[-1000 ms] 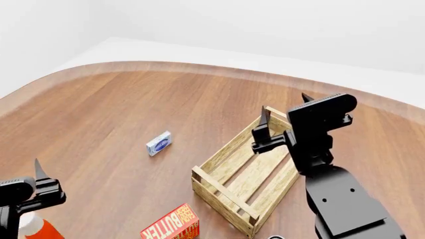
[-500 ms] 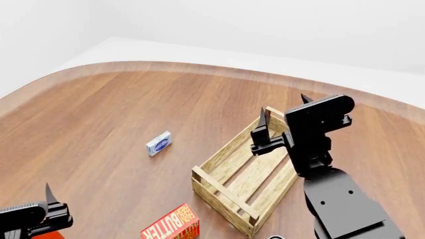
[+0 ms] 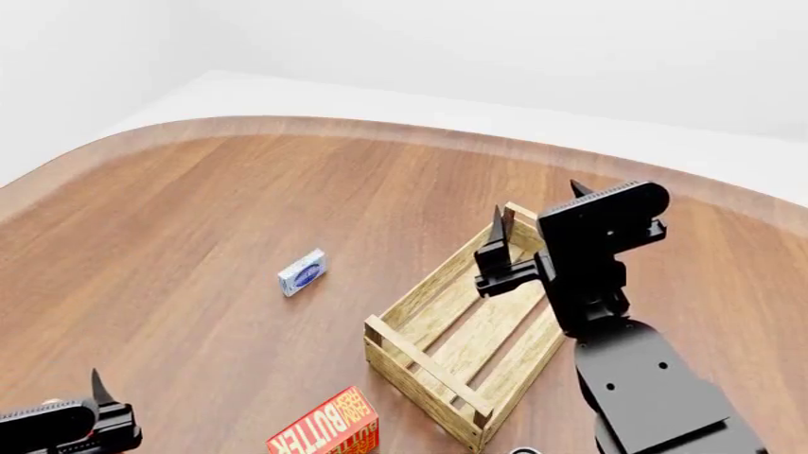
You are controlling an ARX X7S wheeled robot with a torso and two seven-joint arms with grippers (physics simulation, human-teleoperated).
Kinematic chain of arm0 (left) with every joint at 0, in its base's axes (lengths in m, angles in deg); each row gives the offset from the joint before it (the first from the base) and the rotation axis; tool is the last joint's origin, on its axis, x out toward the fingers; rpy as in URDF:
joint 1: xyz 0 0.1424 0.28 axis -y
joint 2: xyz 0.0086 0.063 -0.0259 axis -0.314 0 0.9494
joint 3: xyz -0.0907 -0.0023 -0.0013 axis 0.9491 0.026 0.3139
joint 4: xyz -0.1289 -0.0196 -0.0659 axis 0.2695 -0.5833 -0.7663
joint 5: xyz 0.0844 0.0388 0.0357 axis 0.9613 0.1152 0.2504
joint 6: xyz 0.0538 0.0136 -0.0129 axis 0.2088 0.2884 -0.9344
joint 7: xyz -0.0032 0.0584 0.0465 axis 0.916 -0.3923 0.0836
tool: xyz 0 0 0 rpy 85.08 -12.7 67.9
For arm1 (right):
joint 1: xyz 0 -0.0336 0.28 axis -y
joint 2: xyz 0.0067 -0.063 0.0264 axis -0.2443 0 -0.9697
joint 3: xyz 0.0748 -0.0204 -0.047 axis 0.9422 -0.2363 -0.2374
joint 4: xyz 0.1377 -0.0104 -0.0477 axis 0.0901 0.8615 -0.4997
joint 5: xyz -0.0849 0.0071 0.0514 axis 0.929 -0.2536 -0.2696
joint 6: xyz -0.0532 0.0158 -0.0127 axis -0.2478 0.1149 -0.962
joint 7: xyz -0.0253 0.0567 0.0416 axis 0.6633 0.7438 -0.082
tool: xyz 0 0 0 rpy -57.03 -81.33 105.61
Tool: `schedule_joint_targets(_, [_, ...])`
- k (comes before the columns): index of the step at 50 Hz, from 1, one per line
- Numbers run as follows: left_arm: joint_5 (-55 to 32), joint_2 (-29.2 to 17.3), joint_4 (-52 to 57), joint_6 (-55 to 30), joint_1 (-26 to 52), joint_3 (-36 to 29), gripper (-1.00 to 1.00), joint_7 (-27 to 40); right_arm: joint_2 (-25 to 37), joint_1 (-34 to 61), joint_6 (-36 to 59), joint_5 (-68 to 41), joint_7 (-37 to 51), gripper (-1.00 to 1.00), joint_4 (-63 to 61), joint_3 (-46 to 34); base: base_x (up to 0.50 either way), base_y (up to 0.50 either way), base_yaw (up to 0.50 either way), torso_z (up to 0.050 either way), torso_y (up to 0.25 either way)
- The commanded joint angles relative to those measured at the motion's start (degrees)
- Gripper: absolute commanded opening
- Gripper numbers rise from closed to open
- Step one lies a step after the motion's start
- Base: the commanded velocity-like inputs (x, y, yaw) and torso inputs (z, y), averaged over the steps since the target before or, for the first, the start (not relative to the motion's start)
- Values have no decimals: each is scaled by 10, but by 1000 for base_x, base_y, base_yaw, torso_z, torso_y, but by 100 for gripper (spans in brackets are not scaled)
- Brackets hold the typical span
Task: Pick up the ketchup, and put it in the wooden tray.
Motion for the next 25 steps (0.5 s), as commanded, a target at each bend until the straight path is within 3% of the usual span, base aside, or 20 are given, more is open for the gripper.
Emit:
schedule_joint_targets(1, [-3,3,-16,1,-5,-2,100,-1,1,-1,2,-1,2,100,-2,-2,0,0,0,0,0])
schedule_joint_targets(25, [0,2,-69,-15,18,-17,100,5,3,5,8,-2,4,100,-3,-6,0,0,0,0,0])
